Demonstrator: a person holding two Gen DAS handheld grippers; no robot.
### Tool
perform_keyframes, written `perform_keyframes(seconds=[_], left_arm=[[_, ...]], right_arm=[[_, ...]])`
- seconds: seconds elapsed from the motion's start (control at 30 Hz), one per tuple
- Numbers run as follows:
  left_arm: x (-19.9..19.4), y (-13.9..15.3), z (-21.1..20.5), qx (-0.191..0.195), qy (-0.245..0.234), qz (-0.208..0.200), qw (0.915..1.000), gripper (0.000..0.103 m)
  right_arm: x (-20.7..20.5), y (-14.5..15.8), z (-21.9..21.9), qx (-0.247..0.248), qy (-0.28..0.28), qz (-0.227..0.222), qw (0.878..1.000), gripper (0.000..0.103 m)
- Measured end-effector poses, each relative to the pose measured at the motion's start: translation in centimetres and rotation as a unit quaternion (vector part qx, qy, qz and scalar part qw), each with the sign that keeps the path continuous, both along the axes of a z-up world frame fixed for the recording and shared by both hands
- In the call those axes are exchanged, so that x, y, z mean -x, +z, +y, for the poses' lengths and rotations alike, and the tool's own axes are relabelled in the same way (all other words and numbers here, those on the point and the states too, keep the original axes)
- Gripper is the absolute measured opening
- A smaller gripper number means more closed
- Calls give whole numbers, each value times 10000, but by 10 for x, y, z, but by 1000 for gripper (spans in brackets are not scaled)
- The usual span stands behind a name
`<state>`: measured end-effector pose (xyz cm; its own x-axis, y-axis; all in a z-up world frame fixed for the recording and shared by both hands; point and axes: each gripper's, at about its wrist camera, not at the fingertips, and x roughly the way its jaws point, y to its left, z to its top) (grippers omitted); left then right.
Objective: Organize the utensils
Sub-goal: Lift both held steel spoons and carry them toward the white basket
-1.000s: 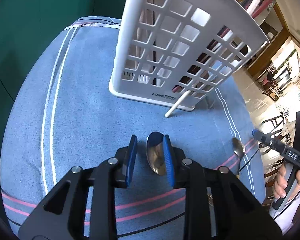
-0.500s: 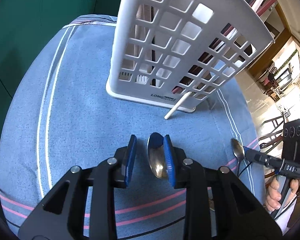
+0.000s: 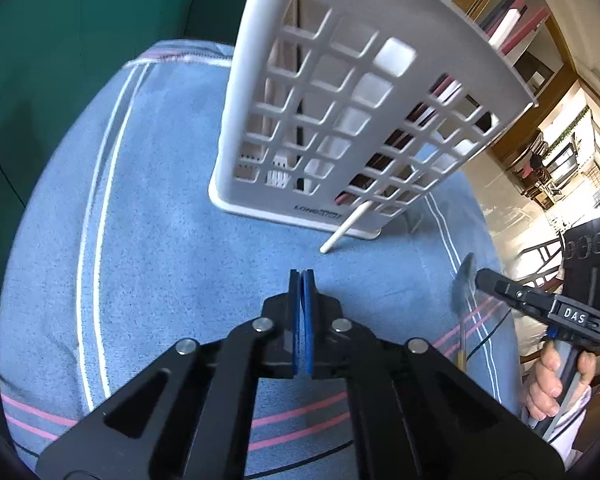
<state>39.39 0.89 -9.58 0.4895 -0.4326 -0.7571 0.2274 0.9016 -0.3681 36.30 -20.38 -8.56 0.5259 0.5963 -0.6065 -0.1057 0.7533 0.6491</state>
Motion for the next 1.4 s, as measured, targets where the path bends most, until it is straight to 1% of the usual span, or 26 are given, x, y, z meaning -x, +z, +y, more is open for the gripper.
perform_keyframes(seconds=[0.07,0.17,0.23,0.27,0.33,0.37,0.4,0.43,0.5,0.63,0.67,0.7,0.73,0.8,0.9,0.97,1.03,1.1,1.13,1.2,1.33,1.4], left_arm=[[3,3,-1,-53,6,-50,10000,1],[4,5,0,-40,32,-77,10000,1],[5,5,0,-24,16,-76,10000,1],[5,4,0,-35,18,-70,10000,1],[6,4,1,-55,7,-57,10000,1],[5,3,1,-62,3,-47,10000,1],[5,4,0,-70,5,-26,10000,1],[7,4,0,-67,6,-14,10000,1],[4,2,1,-52,3,-14,10000,1],[-2,-3,2,-94,3,22,10000,2],[-2,-3,3,-89,8,25,10000,2],[-2,-4,4,-75,23,29,10000,2],[-2,-4,5,-57,42,36,10000,2],[-3,-4,9,-17,95,41,9999,1],[3,2,16,17,251,-64,9997,1],[12,12,21,-12,405,-251,9989,1],[20,26,23,-175,540,-508,9971,1],[30,44,24,-405,691,-855,9931,1],[37,57,24,-546,786,-1100,9893,1],[43,73,25,-685,894,-1407,9836,1],[58,113,24,-855,1010,-2042,9699,1],[64,129,24,-871,1032,-2249,9650,1]], right_arm=[[3,12,3,178,-26,-201,9996,1],[4,22,6,460,-6,-259,9986,1],[0,21,4,699,-58,-179,9974,1],[-3,18,2,838,-109,-107,9964,3],[-9,11,-4,977,-133,-38,9951,24],[-12,7,-5,1005,-82,-30,9949,30],[-15,3,-6,1032,-49,-14,9947,41],[-19,-3,-7,1077,-5,25,9942,41],[-27,-11,-6,1125,94,71,9936,41],[-38,-25,-4,946,380,140,9947,41],[-39,-26,-2,889,448,163,9949,35],[-38,-28,-1,804,511,196,9953,12],[-35,-27,-1,739,550,210,9955,5],[-29,-23,1,711,561,125,9958,3],[-16,-7,5,943,449,-80,9945,3],[-6,8,6,1190,324,-279,9920,3],[4,28,9,1468,185,-568,9874,3],[12,44,11,1660,40,-799,9829,3],[17,58,13,1808,-80,-1003,9784,3],[21,75,17,1969,-249,-1264,9719,3],[34,116,24,2202,-530,-1879,9557,3],[37,132,28,2231,-608,-2123,9494,3]])
